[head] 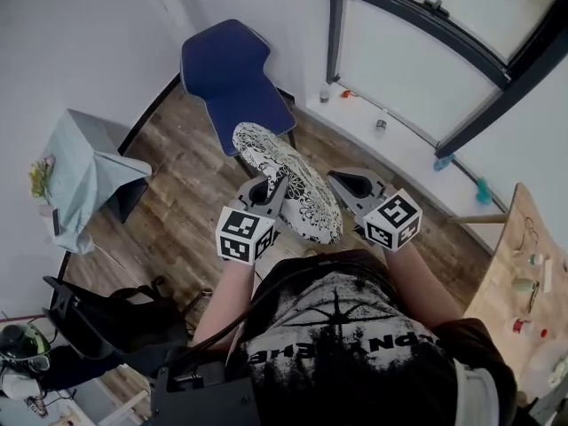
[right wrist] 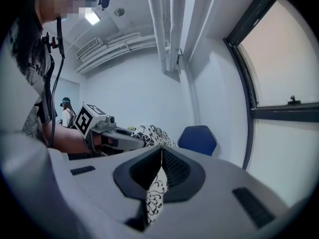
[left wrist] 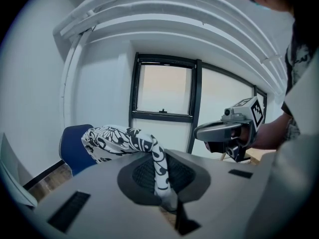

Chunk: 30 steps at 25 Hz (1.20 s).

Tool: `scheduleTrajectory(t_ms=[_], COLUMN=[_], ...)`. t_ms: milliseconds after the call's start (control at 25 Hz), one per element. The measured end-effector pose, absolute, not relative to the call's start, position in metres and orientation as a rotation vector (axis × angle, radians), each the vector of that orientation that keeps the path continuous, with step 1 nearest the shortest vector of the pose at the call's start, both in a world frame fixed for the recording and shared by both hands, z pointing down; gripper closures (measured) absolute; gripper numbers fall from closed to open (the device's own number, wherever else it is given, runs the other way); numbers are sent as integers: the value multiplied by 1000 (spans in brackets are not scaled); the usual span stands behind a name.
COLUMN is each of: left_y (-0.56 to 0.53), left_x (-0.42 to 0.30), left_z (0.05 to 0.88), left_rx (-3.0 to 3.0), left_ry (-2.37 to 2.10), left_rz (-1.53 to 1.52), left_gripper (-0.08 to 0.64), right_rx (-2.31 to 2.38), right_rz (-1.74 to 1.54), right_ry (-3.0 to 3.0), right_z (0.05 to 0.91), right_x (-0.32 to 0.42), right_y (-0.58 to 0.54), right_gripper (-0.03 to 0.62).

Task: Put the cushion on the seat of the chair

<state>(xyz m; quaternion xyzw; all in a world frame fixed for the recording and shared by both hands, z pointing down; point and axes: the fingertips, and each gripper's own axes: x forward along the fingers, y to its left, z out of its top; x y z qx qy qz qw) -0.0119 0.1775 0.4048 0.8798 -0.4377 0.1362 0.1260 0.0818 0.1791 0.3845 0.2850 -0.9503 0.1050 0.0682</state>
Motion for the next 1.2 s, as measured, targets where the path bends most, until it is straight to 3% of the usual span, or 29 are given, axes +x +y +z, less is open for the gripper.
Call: scheduleTrajectory(t_ms=[720, 1200], left_y=[137, 67], left_x=[-42, -42], left_z=[425, 440], left_rx=[2494, 2405], left_ry=[-1293, -1355], left_rz=[363, 414], left_gripper=[532, 532], right_rx=[787, 646], right_rz=[340, 364], right_ry=[-2831, -2883], right_z=[398, 399], right_x=[54, 44], right_y=[139, 51], right_gripper=[574, 575])
